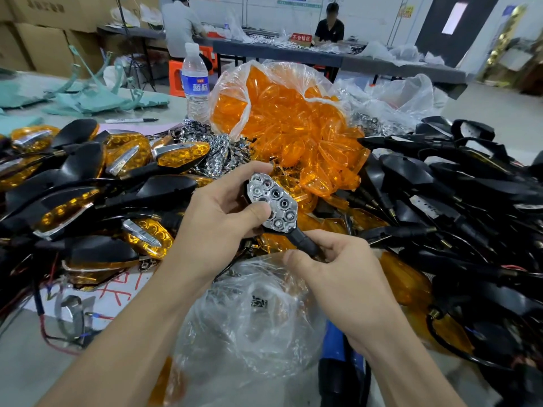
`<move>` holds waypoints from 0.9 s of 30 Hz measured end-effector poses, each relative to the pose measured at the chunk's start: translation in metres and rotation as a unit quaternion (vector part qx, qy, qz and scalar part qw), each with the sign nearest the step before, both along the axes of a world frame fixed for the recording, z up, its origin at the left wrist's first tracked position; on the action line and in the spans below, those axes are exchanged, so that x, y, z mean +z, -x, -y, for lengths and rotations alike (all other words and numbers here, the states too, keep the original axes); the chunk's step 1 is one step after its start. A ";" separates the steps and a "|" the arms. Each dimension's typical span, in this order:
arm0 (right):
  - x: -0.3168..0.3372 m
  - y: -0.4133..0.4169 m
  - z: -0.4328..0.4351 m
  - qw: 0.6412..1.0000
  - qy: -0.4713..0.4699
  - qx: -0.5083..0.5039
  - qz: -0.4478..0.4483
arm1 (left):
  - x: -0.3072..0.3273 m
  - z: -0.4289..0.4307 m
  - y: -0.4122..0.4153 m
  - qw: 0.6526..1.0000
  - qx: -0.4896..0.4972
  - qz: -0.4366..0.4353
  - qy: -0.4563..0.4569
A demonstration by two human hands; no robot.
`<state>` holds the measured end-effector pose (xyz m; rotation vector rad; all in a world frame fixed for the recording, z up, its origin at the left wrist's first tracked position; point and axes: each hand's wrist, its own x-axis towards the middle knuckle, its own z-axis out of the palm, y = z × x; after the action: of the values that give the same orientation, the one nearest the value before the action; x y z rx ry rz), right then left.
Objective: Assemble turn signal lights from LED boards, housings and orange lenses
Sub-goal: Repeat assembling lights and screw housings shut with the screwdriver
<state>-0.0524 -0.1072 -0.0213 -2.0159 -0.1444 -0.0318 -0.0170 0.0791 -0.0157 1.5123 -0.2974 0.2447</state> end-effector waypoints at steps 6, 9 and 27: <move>-0.003 -0.001 0.001 1.000 0.006 0.000 -0.021 | 0.000 0.003 0.002 0.999 0.008 0.005 -0.033; -0.002 -0.002 -0.001 0.999 -0.025 0.001 -0.039 | 0.000 0.005 0.003 1.000 0.025 0.003 -0.013; 0.002 -0.001 -0.003 0.995 -0.062 0.052 -0.054 | 0.007 0.000 0.006 0.996 0.074 -0.001 -0.046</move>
<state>-0.0514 -0.1044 -0.0198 -1.8788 -0.1750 0.1312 -0.0225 0.0789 -0.0090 1.6268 -0.1978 0.3506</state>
